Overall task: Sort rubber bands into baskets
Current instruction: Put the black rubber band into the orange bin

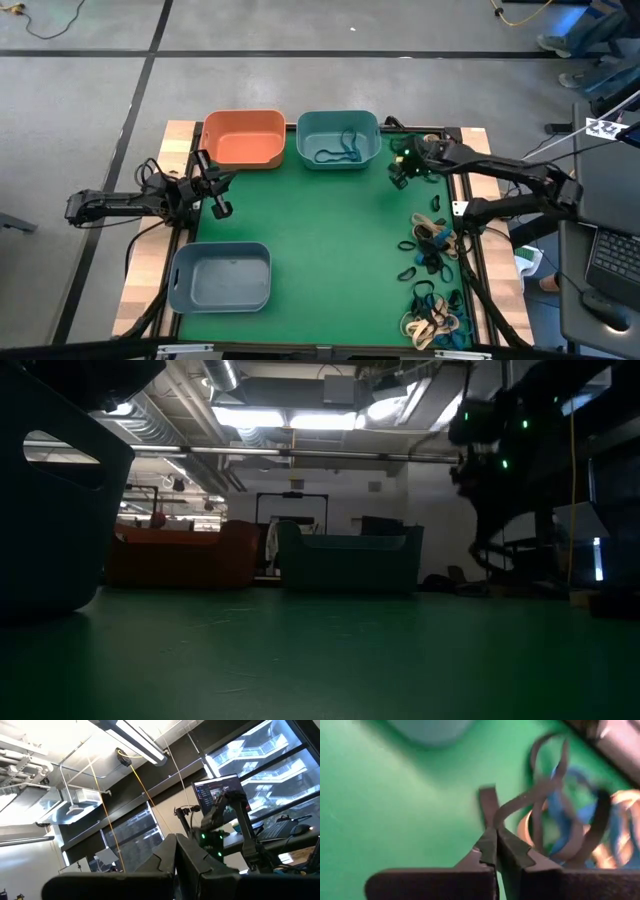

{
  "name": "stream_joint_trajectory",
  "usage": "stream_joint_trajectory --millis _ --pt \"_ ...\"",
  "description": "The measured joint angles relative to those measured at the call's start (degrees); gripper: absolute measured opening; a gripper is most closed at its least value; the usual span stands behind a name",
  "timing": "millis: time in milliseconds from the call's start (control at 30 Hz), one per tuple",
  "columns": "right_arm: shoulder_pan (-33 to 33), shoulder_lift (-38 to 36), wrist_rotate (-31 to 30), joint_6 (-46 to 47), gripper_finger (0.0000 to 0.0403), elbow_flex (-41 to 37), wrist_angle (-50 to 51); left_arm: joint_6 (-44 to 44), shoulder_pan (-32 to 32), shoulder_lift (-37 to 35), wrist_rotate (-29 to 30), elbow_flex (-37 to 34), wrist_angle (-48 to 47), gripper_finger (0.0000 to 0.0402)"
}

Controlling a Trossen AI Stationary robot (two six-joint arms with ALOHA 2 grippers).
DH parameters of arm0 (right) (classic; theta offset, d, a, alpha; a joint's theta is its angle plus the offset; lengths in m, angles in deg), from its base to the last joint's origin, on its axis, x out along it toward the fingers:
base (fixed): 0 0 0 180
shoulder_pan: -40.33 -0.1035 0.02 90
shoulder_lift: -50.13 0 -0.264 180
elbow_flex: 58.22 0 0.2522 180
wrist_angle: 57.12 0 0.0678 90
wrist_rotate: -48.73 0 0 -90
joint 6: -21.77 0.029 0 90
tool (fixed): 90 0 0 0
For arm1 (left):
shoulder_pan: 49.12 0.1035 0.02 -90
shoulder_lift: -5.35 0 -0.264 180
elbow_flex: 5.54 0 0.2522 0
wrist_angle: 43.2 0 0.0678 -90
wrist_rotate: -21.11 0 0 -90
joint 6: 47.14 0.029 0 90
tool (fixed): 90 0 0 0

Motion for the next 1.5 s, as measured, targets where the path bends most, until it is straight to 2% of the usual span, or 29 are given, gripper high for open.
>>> stream_joint_trajectory --millis 300,533,733,1067,1167,1400,1500 --pt "0.0 -4.8 4.0 -1.1 0.0005 7.0 -0.4 -1.2 0.0 0.0 0.0 0.0 -1.3 0.0004" --pt "-0.7 -5.7 14.9 -2.1 0.0006 7.4 -9.4 -1.5 0.0 0.0 0.0 0.0 -1.3 0.0004" --pt "-6.7 -5.7 18.5 -4.3 0.0006 7.4 -18.1 -0.6 0.0 1.8 2.0 0.0 -1.3 0.0004" --pt "-16.9 -3.2 18.6 -5.7 0.0005 7.4 -29.9 -0.3 0.0 10.4 1.9 2.1 -1.3 0.0007" --pt "-19.3 -0.9 19.1 -6.0 0.0005 7.4 -34.3 -2.6 0.0 14.1 2.1 3.5 -1.4 0.0038" --pt "-23.1 5.4 22.1 -8.7 0.0005 7.4 -45.9 -10.7 0.0 23.6 2.4 7.9 -1.3 0.0156" --pt "-24.1 7.7 22.6 -9.6 0.0005 7.4 -50.8 -12.9 0.0 27.2 2.4 10.0 -1.2 0.0183"
